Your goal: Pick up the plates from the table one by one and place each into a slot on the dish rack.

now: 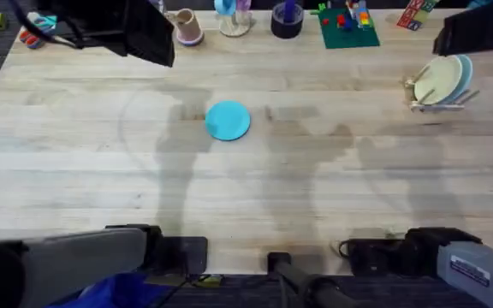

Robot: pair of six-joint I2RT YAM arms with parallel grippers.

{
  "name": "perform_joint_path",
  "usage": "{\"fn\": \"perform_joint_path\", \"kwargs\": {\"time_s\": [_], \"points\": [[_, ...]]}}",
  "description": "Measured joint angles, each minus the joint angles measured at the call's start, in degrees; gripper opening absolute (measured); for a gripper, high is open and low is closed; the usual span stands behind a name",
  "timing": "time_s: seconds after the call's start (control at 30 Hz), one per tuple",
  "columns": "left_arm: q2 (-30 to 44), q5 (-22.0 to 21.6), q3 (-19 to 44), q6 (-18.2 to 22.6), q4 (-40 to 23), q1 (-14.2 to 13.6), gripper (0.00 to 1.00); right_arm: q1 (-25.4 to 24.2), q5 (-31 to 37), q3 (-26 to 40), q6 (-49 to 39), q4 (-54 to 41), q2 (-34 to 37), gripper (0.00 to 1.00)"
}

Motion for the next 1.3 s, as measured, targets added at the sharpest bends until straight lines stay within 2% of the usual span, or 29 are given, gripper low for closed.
{"fn": "perform_joint_path", "kwargs": {"time_s": [0.27, 0.4, 0.5, 0.7, 0.8, 1.0, 1.17, 1.2, 1.3], "points": [[3.1, 0.6, 0.0, 0.4, 2.1, 0.0, 0.043, 0.0, 0.0, 0.0, 0.0, 0.0, 0.0, 0.995], [3.7, 2.2, -0.4, 0.8, 3.9, 0.6, 0.043, 0.0, 0.0, 0.0, 0.0, 0.0, 0.0, 0.993], [3.7, 4.8, -2.9, 1.9, 5.4, 2.8, 0.043, 0.0, 0.0, 0.0, 0.0, 0.0, 0.0, 0.993], [3.7, 13.0, -11.6, 5.5, 10.1, 9.3, 0.043, 0.0, 0.0, 0.0, 0.0, 0.0, 0.0, 0.993], [3.7, 15.6, -15.1, 6.2, 12.6, 10.9, 0.042, 0.0, 0.0, 0.0, 0.0, 0.0, 0.0, 0.993], [3.7, 18.7, -21.1, 7.0, 17.0, 10.8, 0.042, 0.0, 0.0, 0.0, 0.0, 0.0, 0.0, 0.994], [3.7, 22.6, -25.3, 7.2, 20.9, 10.8, 0.041, 0.0, 0.0, 0.0, 0.0, 0.0, 0.0, 0.994], [3.7, 24.7, -27.4, 7.2, 22.7, 10.8, 0.041, 0.0, 0.0, 0.0, 0.0, 0.0, 0.0, 0.995], [3.8, 25.9, -28.4, 7.2, 23.5, 10.8, 0.041, 0.0, 0.0, 0.0, 0.0, 0.0, 0.0, 0.995]]}}
